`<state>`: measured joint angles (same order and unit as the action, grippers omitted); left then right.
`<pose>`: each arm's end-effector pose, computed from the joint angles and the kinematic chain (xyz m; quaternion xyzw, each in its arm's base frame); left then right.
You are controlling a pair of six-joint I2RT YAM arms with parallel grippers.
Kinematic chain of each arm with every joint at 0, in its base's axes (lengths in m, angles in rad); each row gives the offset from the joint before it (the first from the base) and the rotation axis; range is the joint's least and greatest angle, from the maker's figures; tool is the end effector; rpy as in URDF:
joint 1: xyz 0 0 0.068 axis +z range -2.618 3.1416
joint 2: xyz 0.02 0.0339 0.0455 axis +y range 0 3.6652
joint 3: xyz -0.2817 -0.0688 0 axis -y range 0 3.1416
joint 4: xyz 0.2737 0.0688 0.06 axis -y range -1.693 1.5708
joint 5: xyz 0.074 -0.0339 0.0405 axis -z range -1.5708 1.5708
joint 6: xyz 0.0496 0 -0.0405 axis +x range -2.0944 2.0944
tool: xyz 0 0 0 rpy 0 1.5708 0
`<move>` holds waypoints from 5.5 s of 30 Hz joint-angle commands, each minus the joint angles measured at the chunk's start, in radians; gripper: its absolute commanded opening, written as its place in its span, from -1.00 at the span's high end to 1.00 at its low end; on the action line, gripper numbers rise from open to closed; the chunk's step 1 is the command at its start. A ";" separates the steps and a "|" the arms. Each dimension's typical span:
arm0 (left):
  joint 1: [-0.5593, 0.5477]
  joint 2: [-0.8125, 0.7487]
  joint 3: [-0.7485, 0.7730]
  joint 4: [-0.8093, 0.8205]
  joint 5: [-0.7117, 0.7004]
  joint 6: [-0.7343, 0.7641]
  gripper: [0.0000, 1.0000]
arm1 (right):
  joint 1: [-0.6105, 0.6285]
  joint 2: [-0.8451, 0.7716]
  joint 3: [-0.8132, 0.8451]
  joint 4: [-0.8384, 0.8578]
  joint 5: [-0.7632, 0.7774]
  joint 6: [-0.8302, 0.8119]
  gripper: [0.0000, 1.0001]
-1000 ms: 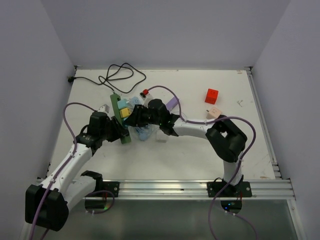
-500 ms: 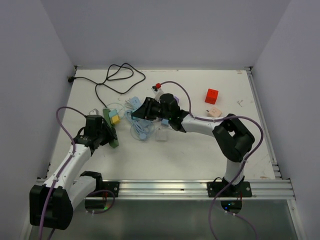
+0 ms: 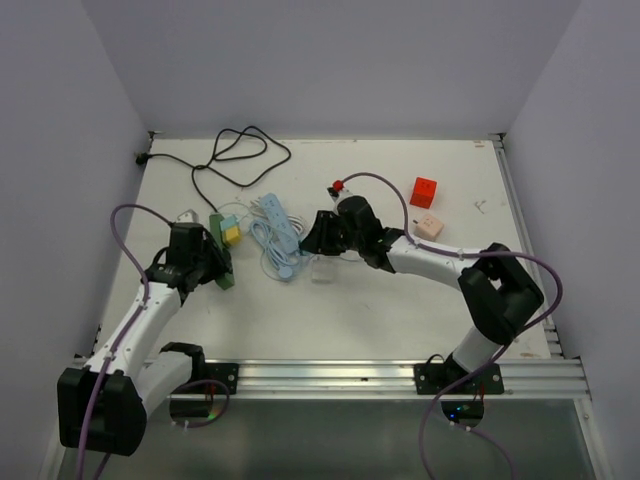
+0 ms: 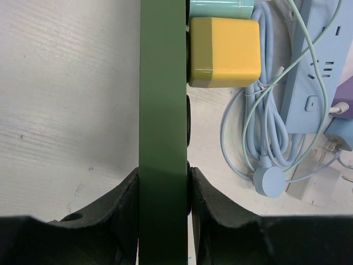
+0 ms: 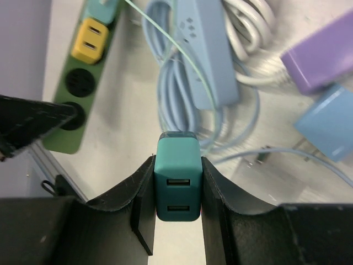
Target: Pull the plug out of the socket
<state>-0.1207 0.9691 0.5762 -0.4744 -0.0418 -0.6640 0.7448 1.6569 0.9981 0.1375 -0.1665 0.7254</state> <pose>0.2150 -0.0240 0.2021 -0.2588 0.9022 -0.1136 0.3258 0.2914 0.2799 0.2128 -0.0500 0.8620 0.3882 0.3221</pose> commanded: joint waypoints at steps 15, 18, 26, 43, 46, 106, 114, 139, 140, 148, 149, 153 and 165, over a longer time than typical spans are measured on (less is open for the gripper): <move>0.000 -0.024 0.194 -0.027 -0.047 0.132 1.00 | -0.021 0.081 0.004 -0.015 -0.062 -0.032 -0.32; 0.000 -0.026 0.202 -0.032 -0.049 0.138 1.00 | -0.021 0.055 0.022 -0.047 -0.057 -0.046 -0.35; 0.000 -0.082 0.194 -0.035 -0.036 0.141 1.00 | -0.021 -0.042 0.056 -0.073 -0.048 0.026 -0.31; 0.000 -0.227 0.111 -0.023 0.006 0.101 1.00 | 0.076 0.299 0.373 0.194 -0.209 0.508 -0.60; 0.000 -0.233 0.091 -0.017 0.016 0.092 1.00 | 0.088 0.366 0.433 0.172 -0.206 0.549 -0.62; -0.002 -0.075 0.034 0.023 0.272 0.112 -0.40 | 0.107 0.405 0.522 0.290 -0.203 0.540 1.00; -0.007 -0.053 0.016 0.026 0.260 0.092 -0.31 | 0.114 0.380 0.504 0.358 -0.200 0.519 1.00; -0.007 -0.015 -0.035 0.068 0.062 -0.006 1.00 | 0.123 0.204 0.341 0.260 -0.050 0.212 1.00; -0.007 -0.013 -0.039 0.068 0.047 -0.006 1.00 | 0.123 0.198 0.341 0.240 -0.045 0.207 1.00; -0.007 0.020 -0.052 0.082 -0.018 -0.002 1.00 | 0.123 0.159 0.333 0.186 -0.007 0.160 1.00; -0.007 0.020 -0.052 0.080 -0.038 -0.003 1.00 | 0.123 0.158 0.333 0.174 0.001 0.155 1.00; -0.007 0.023 -0.038 0.059 -0.085 -0.006 1.00 | 0.123 0.146 0.346 0.145 0.016 0.135 1.00; -0.144 0.082 0.004 0.019 -0.296 -0.059 1.00 | 0.128 0.126 0.379 0.045 0.062 0.083 1.00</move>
<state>-0.2817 1.0046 0.5636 -0.3576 0.0803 -0.6571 0.8825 1.9259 1.3254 0.2356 -0.1139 0.9207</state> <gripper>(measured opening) 0.393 0.359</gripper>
